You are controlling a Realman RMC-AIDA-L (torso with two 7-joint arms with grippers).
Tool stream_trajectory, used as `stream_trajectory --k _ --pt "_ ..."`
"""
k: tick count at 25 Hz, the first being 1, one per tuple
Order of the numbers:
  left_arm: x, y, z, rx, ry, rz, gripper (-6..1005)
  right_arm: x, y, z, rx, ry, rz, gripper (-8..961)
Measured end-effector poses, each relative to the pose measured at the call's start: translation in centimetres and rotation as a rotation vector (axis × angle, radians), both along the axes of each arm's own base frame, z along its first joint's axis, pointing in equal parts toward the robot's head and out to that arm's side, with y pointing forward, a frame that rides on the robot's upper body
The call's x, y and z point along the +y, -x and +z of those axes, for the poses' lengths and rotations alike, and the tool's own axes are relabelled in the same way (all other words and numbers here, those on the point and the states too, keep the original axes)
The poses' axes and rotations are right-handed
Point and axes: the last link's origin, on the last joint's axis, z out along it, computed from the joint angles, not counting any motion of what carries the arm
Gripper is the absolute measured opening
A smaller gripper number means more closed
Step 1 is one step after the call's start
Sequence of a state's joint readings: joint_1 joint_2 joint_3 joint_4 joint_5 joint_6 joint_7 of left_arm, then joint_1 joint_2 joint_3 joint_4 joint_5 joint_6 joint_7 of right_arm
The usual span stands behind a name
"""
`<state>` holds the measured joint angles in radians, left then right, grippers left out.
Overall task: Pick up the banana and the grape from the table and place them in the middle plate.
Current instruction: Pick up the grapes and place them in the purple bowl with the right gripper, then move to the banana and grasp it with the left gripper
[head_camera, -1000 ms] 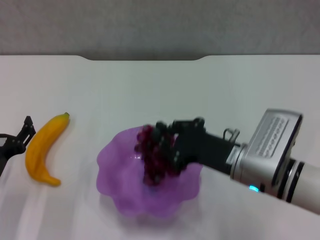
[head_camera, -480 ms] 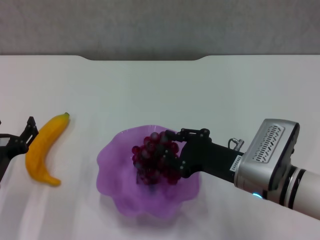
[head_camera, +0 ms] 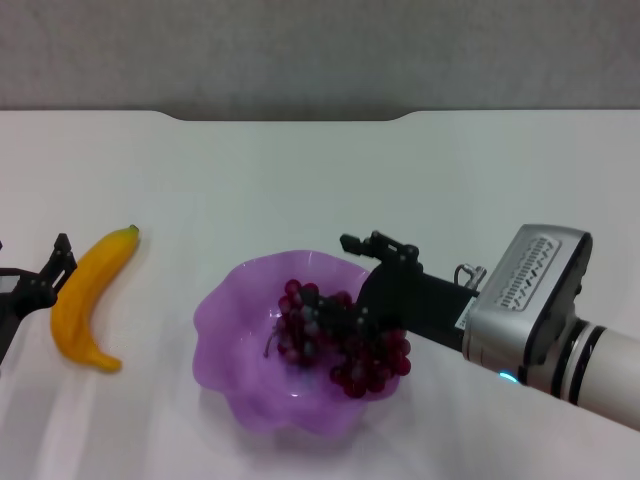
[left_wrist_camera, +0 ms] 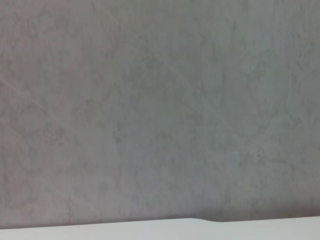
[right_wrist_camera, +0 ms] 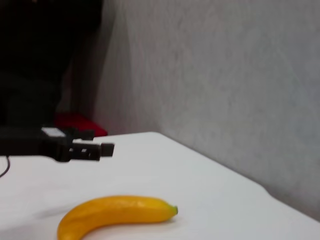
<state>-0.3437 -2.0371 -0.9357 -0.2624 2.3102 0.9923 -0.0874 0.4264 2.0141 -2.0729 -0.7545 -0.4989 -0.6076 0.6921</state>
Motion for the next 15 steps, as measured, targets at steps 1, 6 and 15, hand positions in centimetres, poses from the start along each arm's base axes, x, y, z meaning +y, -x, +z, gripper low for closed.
stream_trajectory --k 1,6,15 --pt "0.0 0.0 0.0 0.0 0.0 0.0 893 0.1 0.2 0.1 0.006 -0.005 0.001 710" --pt "0.0 0.2 -0.1 0.002 0.011 0.013 893 0.7 0.7 0.8 0.016 -0.033 0.018 830" --pt "0.2 0.1 -0.2 0.003 0.018 0.015 894 1.5 0.1 4.2 0.042 -0.195 0.018 789"
